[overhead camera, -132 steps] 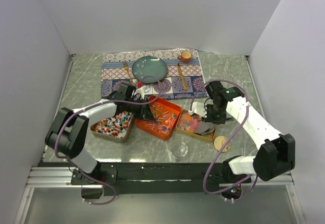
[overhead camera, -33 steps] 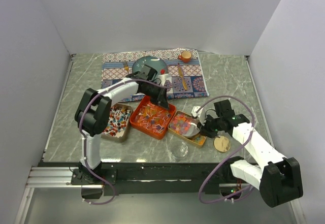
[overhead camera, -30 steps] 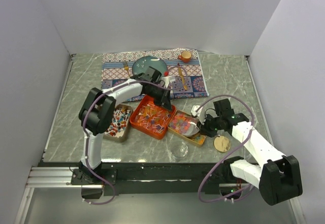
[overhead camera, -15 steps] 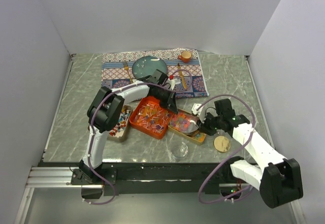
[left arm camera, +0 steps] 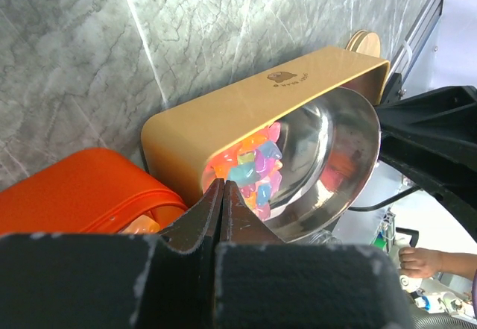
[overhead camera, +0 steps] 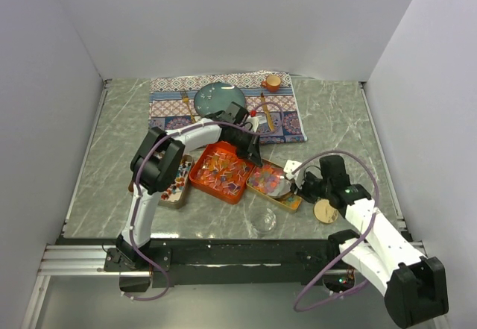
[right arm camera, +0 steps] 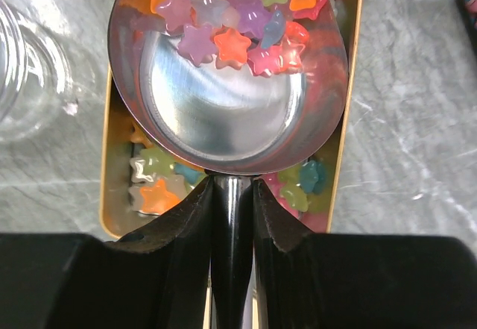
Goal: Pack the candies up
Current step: Scoop the fake candies from the storage box.
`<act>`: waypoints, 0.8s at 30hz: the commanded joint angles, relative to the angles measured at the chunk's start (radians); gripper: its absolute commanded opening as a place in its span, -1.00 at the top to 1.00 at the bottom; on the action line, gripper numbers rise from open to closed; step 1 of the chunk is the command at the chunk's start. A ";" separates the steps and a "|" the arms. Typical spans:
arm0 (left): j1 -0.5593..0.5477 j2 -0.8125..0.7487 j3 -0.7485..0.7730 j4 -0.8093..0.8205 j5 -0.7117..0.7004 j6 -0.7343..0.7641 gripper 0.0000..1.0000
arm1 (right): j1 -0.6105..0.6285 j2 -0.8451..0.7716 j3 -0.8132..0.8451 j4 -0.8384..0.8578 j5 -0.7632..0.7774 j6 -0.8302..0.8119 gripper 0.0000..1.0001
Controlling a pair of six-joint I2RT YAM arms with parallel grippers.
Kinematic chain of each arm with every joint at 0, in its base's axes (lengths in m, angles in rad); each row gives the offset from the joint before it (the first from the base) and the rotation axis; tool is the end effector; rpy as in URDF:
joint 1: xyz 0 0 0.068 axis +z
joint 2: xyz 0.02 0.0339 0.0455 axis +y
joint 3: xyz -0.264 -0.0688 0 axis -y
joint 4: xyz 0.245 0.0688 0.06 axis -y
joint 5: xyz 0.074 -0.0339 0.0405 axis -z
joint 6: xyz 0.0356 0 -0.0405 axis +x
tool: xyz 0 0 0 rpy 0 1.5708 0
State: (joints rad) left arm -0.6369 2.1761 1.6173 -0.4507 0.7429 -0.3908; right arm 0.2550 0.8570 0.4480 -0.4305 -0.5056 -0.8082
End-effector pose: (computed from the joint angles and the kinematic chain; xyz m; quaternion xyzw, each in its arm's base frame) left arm 0.3580 -0.2948 0.1667 0.2097 0.8762 -0.4306 0.0533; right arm 0.1563 0.0586 0.1924 -0.5354 0.7341 0.1302 0.3968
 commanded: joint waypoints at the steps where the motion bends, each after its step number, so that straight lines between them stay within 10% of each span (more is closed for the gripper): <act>1: 0.000 0.045 0.038 0.003 -0.051 0.007 0.98 | 0.001 -0.016 -0.003 0.072 -0.001 -0.153 1.00; 24: 0.029 0.145 0.085 0.023 -0.013 -0.042 0.98 | 0.013 -0.118 -0.135 0.211 0.006 -0.241 1.00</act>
State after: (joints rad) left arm -0.6353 2.2623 1.7000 -0.4347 0.8112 -0.4622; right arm 0.2600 0.7582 0.3016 -0.2768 -0.4839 -1.0649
